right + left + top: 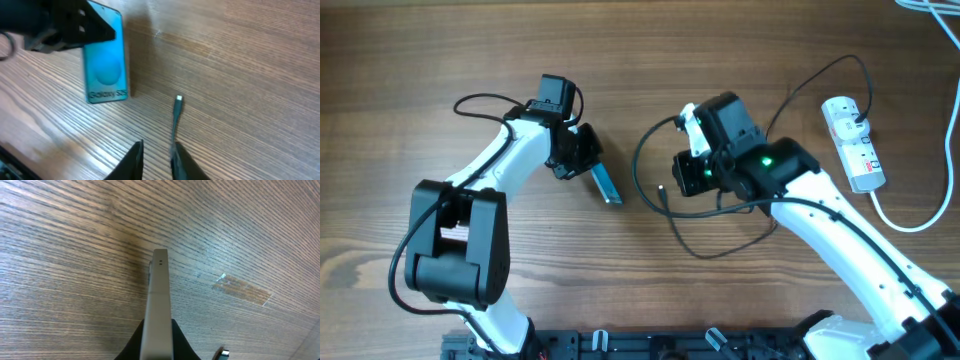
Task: Plug charger to phone and switch on socket
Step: 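Move the right gripper to the cable and grasp the USB-C plug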
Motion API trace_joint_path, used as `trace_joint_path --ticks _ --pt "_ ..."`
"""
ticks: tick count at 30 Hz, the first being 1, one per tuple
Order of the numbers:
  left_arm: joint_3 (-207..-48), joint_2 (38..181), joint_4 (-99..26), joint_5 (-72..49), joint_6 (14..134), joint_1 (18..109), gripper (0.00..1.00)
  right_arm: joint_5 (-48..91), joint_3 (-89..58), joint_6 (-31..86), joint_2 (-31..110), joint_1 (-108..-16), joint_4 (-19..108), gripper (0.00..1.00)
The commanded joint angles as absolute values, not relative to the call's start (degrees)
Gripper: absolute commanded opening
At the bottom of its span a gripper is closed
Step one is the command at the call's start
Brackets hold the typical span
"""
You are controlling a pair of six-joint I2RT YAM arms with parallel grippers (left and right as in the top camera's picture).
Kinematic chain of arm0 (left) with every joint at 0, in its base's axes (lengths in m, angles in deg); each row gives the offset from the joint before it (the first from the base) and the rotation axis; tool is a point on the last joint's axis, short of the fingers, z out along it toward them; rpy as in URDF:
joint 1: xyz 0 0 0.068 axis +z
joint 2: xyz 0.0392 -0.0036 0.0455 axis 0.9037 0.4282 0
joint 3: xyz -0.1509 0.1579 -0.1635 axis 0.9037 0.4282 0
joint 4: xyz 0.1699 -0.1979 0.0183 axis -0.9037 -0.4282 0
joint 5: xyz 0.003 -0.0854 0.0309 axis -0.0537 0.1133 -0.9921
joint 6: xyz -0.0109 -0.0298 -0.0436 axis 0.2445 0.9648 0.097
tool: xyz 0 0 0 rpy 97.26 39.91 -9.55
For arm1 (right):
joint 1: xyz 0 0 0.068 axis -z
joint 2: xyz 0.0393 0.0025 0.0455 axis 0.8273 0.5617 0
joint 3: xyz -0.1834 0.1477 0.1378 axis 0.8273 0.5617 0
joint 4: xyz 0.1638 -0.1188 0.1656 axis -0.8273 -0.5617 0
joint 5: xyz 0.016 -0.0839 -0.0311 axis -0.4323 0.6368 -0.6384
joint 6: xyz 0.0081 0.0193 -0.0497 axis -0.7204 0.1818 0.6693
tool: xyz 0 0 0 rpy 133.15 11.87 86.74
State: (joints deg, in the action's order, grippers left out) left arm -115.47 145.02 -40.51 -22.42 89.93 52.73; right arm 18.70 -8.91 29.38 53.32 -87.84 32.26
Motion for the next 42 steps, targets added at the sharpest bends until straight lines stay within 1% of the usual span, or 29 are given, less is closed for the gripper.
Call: trace_joint_path --ticks 1,3,5,10,12,13,16,19,20,21,23,24,25,31,34,38,42 --pt "-115.3 143.6 -40.5 -22.5 90.7 52.9 0.04 21.6 -9.0 34.3 62.0 -90.6 31.7 0.35" --pt "-115.3 143.6 -40.4 -22.5 90.7 52.9 0.04 25.3 -9.0 34.6 67.5 -93.3 32.2 0.42" --pt "-115.3 143.6 -40.6 -22.5 90.7 52.9 0.04 26.9 -9.0 36.4 72.3 -95.3 33.3 0.45" --pt "-115.3 143.6 -40.8 -22.5 89.6 52.9 0.04 31.1 -9.0 37.1 79.6 -96.9 34.5 0.45" --pt "-115.3 143.6 -40.8 -22.5 89.6 52.9 0.04 31.9 -9.0 37.0 81.7 -96.9 35.2 0.43" --pt "-115.3 143.6 -40.8 -22.5 89.6 52.9 0.04 33.5 -9.0 36.3 82.7 -96.9 35.4 0.36" --pt "-115.3 143.6 -40.8 -22.5 89.6 52.9 0.04 41.1 -8.8 32.0 83.6 -96.9 34.7 0.26" --pt "-115.3 143.6 -40.8 -22.5 89.6 52.9 0.04 43.7 -8.8 29.6 83.6 -96.6 34.3 0.25" --pt "-115.3 143.6 -40.8 -22.5 89.6 52.9 0.04 43.7 -8.8 29.5 83.6 -96.4 34.5 0.26" --pt "-115.3 143.6 -40.8 -22.5 89.6 52.9 0.04 43.6 -8.8 29.5 83.6 -96.3 34.9 0.32" --pt "-115.3 143.6 -40.8 -22.5 89.6 52.9 0.04 42.5 -8.8 29.8 83.6 -96.3 36.5 0.49" --pt "-115.3 143.6 -40.8 -22.5 89.6 52.9 0.04 41.7 -8.8 30.6 83.6 -96.3 37.3 0.56" --pt "-115.3 143.6 -40.8 -22.5 89.6 52.9 0.04 40.6 -8.8 32.2 83.6 -96.3 37.7 0.57" --pt "-115.3 143.6 -40.8 -22.5 89.6 52.9 0.04 39.6 -8.8 33.4 83.6 -96.3 39.1 0.55" --pt "-115.3 143.6 -41.0 -22.5 89.4 52.9 0.04 36.3 -8.8 33.6 83.6 -96.3 38.4 0.47" --pt "-115.3 143.6 -41.0 -22.5 89.2 52.9 0.04 35.9 -8.8 31.1 83.6 -96.3 37.4 0.45" --pt "-115.3 143.6 -41.0 -22.5 89.2 52.9 0.04 35.9 -8.7 30.6 83.6 -96.3 37.0 0.36"
